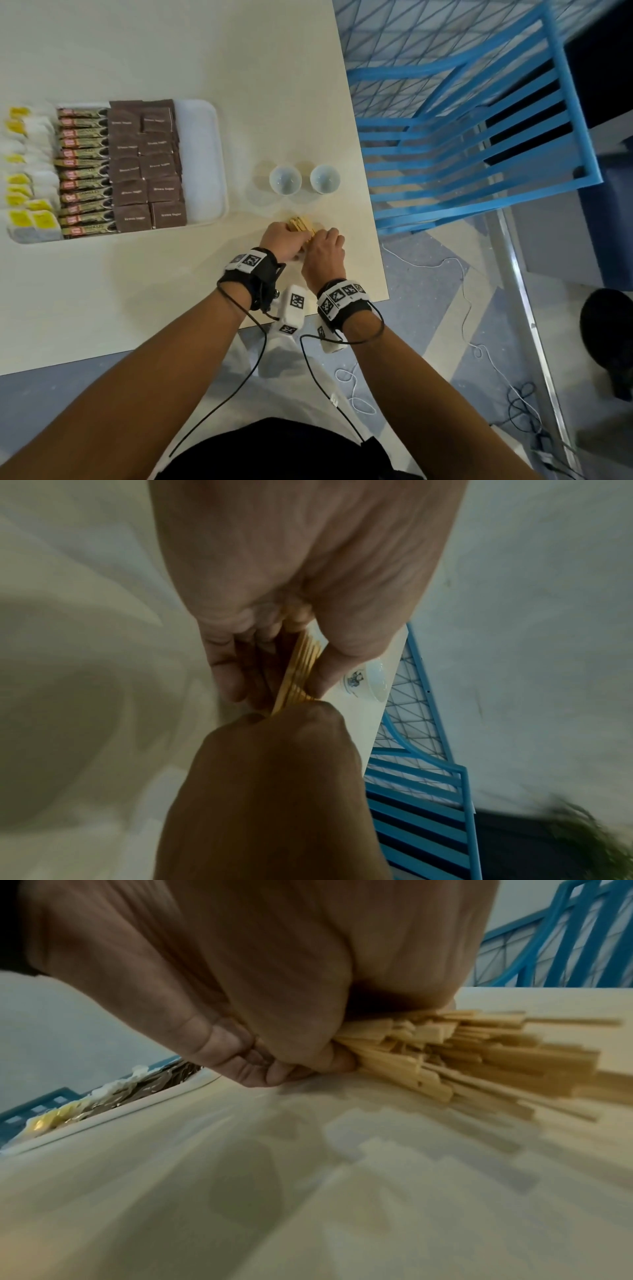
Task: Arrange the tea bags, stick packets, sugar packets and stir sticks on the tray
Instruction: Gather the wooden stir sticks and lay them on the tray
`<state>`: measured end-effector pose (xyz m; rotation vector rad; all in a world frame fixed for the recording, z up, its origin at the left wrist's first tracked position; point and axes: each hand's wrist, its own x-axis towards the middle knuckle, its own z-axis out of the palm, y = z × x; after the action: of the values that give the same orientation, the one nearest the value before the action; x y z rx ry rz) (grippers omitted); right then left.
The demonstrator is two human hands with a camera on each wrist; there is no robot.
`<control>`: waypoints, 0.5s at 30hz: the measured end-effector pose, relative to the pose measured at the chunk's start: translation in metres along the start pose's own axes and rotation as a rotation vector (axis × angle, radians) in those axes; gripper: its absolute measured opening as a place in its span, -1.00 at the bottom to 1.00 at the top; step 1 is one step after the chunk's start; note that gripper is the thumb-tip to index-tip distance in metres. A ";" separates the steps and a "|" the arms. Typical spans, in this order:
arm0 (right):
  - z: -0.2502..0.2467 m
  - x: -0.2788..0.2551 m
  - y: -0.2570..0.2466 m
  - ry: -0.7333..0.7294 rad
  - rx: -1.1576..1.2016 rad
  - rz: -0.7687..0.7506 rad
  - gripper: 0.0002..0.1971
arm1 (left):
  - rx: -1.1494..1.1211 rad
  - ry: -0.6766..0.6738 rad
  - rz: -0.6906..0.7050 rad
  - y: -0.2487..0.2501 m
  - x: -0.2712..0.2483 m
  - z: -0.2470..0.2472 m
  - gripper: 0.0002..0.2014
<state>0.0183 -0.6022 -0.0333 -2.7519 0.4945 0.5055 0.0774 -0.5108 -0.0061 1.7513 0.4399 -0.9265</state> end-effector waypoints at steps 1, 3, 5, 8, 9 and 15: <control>0.000 0.000 -0.001 0.007 -0.012 -0.008 -0.73 | -0.014 0.006 -0.013 0.000 -0.001 0.000 -0.93; 0.002 -0.001 -0.002 0.024 -0.034 -0.021 -0.75 | -0.049 0.015 -0.027 -0.002 -0.001 0.000 -0.93; 0.005 -0.003 -0.003 0.037 -0.048 -0.038 -0.76 | -0.084 0.026 -0.033 -0.005 0.000 -0.001 -0.91; 0.010 -0.003 -0.005 0.083 -0.030 -0.059 -0.81 | -0.096 0.059 -0.042 -0.009 0.002 -0.002 -0.81; 0.011 -0.003 -0.006 0.095 -0.024 -0.066 -0.82 | -0.111 0.063 -0.051 -0.008 0.001 -0.003 -0.81; 0.007 0.002 -0.006 0.057 -0.114 -0.110 -0.87 | -0.262 0.046 -0.146 -0.001 -0.005 -0.008 -0.81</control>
<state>0.0201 -0.5951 -0.0390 -2.8897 0.3351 0.4432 0.0765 -0.5027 -0.0012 1.5186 0.6951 -0.8889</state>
